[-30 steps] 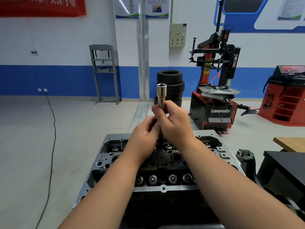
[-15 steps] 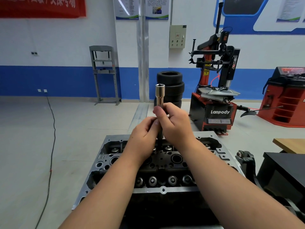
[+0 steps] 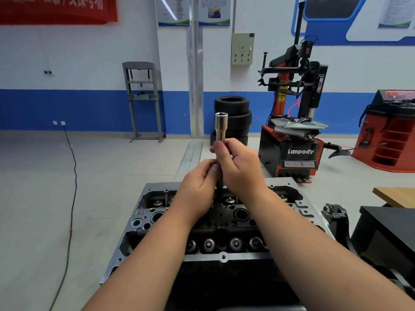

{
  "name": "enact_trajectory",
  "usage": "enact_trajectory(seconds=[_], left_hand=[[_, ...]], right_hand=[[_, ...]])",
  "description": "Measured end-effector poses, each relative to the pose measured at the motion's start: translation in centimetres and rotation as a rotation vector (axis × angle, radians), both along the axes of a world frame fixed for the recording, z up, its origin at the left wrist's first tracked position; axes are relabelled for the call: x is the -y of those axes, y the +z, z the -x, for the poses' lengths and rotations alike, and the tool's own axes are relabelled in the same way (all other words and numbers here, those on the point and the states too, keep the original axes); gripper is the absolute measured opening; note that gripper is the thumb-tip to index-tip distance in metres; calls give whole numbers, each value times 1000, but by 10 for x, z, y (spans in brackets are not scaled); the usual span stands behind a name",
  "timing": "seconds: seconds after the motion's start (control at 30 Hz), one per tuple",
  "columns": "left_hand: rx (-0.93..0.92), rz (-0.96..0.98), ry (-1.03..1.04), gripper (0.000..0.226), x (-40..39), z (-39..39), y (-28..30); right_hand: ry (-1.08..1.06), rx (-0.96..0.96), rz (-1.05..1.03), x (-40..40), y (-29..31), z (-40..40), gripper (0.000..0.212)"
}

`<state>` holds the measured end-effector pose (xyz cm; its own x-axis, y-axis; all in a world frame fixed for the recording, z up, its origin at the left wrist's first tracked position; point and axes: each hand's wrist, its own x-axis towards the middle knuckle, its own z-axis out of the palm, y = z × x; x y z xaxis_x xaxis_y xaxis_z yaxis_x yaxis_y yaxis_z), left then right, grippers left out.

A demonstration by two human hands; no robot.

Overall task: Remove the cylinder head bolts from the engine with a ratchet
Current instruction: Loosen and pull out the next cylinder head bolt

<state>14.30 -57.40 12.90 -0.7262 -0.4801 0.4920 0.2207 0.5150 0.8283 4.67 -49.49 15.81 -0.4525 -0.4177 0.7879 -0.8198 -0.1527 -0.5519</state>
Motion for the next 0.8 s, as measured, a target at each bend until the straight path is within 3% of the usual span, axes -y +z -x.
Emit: enact_trajectory(seconds=[0.27,0.5,0.67,0.8], left_hand=[[-5,31,36,9,8,2,-2],[-25,-52,-17,27,2,2,-1],[-27,-4,-24,14,5,1,-1],[-56,-36,6,9,4,2,-1]], right_hand=[[-10,-9,22,-1,-2,-2,21],[32,-1,-34,1,0,-3,25],[79,61,25,-2,1,-4,15],[23,45,43,-1,0,-4,22]])
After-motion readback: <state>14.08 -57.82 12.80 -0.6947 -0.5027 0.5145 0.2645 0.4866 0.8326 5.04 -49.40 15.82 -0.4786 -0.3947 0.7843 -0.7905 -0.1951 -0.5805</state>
